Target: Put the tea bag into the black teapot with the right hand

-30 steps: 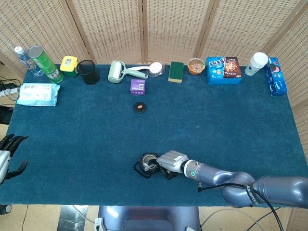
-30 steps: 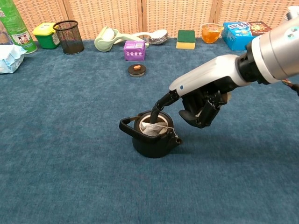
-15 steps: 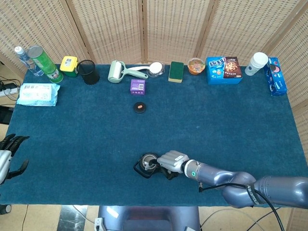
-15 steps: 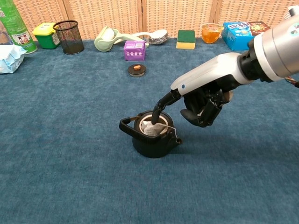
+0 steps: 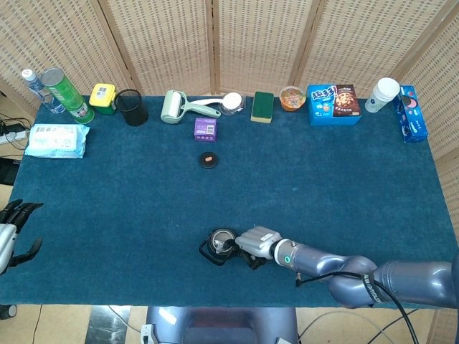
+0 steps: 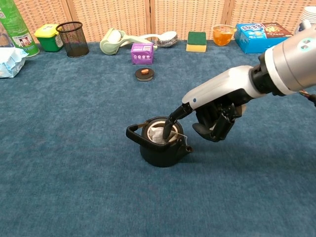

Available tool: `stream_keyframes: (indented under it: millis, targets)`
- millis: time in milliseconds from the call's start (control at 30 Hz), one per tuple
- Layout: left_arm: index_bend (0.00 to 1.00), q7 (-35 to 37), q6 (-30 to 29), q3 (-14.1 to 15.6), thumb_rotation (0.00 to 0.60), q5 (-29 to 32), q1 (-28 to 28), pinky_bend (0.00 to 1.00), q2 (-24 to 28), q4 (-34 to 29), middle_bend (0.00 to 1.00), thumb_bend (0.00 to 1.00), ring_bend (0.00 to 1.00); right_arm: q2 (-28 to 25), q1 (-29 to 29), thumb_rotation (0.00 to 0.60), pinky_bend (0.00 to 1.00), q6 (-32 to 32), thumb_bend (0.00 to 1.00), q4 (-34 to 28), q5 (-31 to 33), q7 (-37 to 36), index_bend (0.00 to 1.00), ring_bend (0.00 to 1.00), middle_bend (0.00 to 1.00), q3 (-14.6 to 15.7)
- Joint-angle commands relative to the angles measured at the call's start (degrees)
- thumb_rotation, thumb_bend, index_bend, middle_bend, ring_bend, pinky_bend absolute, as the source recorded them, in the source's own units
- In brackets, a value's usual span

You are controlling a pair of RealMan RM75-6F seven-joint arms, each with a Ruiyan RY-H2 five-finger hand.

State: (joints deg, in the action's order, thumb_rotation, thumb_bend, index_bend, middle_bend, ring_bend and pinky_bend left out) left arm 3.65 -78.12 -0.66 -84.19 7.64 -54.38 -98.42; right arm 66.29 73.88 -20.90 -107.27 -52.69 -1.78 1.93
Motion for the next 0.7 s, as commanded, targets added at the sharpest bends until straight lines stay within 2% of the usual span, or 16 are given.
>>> stream_keyframes:
  millis: [33,467,700]
  targets:
    - [0.16,0.0,0.1,0.0,0.600,0.1,0.0,0.16,0.0,0.0,0.18,0.45,0.08,0.5,0.0,0.600,1.00,0.1,0.89,0.7,0.1,-0.1,0.13,1.00,1.00,0.0]
    - [0.16,0.4,0.3,0.0,0.600,0.4,0.0,0.16,-0.2,0.6,0.18,0.45,0.08,3.5,-0.5,0.600,1.00,0.8,0.89,3.9,-0.3,-0.9,0.13,1.00,1.00,0.0]
    - [0.16,0.7,0.2,0.0,0.600,0.3,-0.1,0.16,-0.1,0.7,0.18,0.45,0.08,2.9,-0.3,0.600,1.00,0.9,0.89,3.4,-0.5,-0.8,0.13,1.00,1.00,-0.1]
